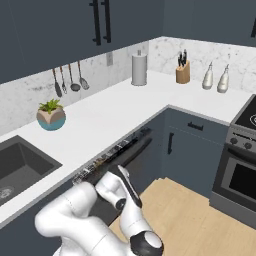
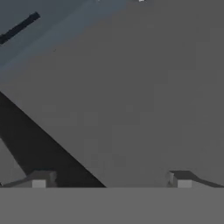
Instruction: Pick up the cup and bowl from the counter, place them in the dishwasher, and close the dishwasher door.
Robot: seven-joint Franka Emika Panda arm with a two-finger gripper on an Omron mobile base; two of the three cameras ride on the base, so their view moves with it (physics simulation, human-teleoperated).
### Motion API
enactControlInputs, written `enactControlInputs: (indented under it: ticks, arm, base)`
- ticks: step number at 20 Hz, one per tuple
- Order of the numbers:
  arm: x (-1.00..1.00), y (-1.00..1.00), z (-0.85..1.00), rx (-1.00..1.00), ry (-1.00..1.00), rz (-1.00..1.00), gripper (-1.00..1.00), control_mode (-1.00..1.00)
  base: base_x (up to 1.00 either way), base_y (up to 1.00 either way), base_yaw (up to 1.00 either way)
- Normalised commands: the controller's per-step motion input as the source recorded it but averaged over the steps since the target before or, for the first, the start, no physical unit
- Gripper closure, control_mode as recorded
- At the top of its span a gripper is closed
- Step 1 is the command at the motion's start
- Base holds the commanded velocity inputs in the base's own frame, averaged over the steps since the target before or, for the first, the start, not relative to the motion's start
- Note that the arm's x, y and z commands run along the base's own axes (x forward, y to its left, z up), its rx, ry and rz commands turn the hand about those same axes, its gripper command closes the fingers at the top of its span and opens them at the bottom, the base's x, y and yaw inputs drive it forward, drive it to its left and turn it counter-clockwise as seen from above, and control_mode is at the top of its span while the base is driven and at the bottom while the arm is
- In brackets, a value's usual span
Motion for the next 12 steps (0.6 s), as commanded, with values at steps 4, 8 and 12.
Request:
enactControlInputs:
  ticks: [4, 8, 12]
  arm:
    - [0.58, 1.00, 0.00, 0.25, -0.26, 0.32, -1.00, -1.00]
    - [0.71, 1.00, 0.00, 0.22, -0.23, 0.25, -1.00, -1.00]
    - [0.78, 1.00, -0.03, 0.18, -0.13, 0.12, -1.00, -1.00]
  base:
    - [0.00, 0.00, 0.00]
    - [0.00, 0.00, 0.00]
    - [0.00, 0.00, 0.00]
